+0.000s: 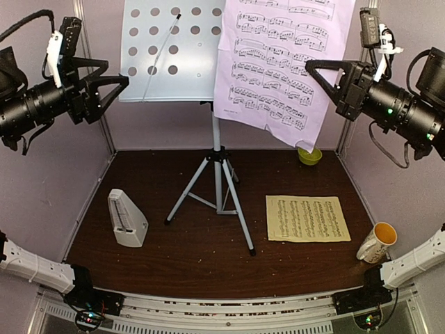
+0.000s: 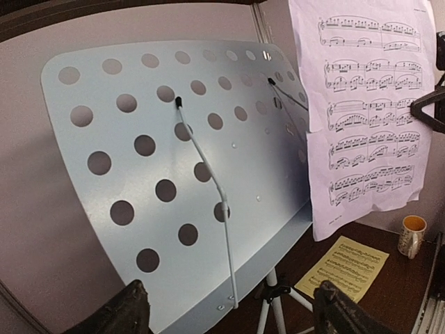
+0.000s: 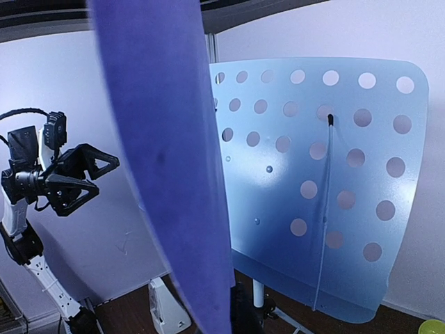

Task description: Set up the instrument practice props

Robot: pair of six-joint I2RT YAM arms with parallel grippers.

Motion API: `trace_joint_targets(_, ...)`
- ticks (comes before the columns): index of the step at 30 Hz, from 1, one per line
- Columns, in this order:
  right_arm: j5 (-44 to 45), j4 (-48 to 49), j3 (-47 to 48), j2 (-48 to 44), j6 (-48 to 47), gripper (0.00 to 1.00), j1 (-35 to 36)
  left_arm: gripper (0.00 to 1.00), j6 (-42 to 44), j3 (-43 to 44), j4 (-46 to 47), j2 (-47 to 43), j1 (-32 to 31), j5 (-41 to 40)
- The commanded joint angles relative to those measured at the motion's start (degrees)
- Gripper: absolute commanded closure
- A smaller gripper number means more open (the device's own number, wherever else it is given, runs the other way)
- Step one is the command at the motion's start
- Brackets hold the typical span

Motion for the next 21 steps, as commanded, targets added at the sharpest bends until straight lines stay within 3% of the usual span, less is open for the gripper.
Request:
trace_joint_targets(1, 1.75, 0.98, 3.66, 2.54, -0.67, 1.0, -0.22, 0.17, 0.73, 3.03, 0.85, 1.54, 0.22, -4.74)
trace_joint_targets(12, 4.62, 1.89, 12.67, 9.75, -1.74, 1.0, -3.21, 0.2, 1.24, 19.78, -3.66, 15.41, 0.31, -8.24)
trace_joint_targets(21, 0.71, 1.56, 17.86, 14.16, -1.06, 1.0, -7.84, 0.26, 2.24, 29.37, -3.6, 24.08, 0.31, -12.11)
